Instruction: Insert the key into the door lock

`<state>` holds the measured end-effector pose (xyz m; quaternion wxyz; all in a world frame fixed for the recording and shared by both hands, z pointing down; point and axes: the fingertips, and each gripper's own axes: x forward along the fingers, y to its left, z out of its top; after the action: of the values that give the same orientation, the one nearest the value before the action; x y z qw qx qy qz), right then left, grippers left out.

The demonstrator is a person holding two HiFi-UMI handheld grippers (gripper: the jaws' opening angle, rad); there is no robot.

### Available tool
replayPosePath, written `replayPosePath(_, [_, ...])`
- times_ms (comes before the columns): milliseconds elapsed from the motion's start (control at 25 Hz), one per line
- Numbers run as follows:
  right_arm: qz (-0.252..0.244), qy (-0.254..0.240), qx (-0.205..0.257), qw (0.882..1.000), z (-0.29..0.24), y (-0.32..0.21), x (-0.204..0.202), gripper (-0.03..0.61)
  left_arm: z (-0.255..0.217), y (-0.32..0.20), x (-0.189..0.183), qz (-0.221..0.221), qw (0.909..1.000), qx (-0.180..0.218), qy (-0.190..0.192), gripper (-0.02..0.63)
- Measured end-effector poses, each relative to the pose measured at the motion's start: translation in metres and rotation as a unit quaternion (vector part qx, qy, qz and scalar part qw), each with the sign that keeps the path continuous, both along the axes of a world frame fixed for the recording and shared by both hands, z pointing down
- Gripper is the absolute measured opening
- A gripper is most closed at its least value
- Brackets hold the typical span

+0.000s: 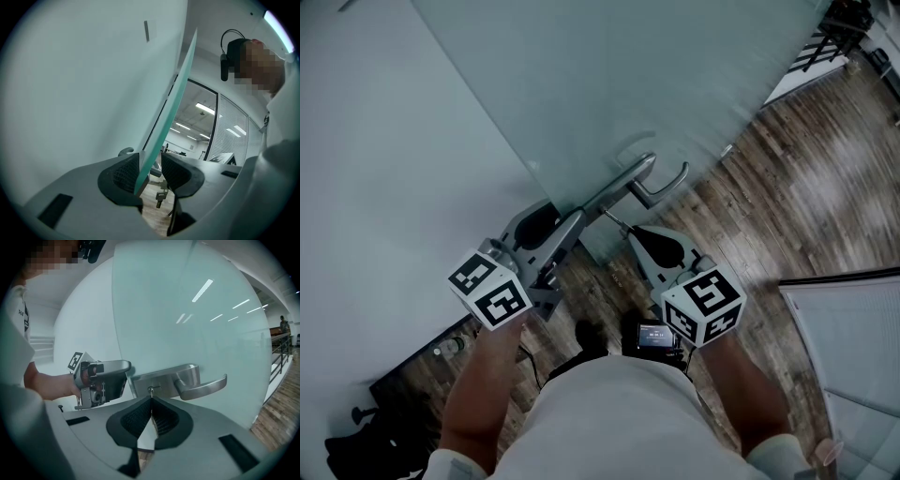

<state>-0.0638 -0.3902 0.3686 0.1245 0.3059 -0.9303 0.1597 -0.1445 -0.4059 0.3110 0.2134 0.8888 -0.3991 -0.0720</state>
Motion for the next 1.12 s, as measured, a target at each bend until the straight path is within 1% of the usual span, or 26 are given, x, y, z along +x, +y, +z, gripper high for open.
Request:
replayPosePath(160, [0.004,0.008,0.012,1.000,-0.002,-0.002,0.001,0.015,0.000,0.000,0.001,0.002,1.0000,0.000,-0.001,0.156])
replayPosePath(400, [0.002,0.035,0.057,0.998,-0.008,0.003,-0.004,0.015,-0.001,0.000,0.000,0.000,1.0000,0.000,-0.002,0.156])
replayPosePath(680, [0.001,0.041,0.077,0.996,-0.011,0.007,-0.011,0.015,-0.001,0.000,0.000,0.000,1.0000,0.000,0.003,0.156])
replayPosePath(800, [0.000,0.039,0.079,0.996,-0.008,0.008,-0.013,0.015,0.000,0.000,0.000,0.001,1.0000,0.001,0.005,0.156])
replayPosePath(1120, [0.004,0.023,0.064,0.998,0.000,0.003,-0.011,0.015,-0.001,0.000,-0.001,0.000,0.9999,0.001,0.012,0.156])
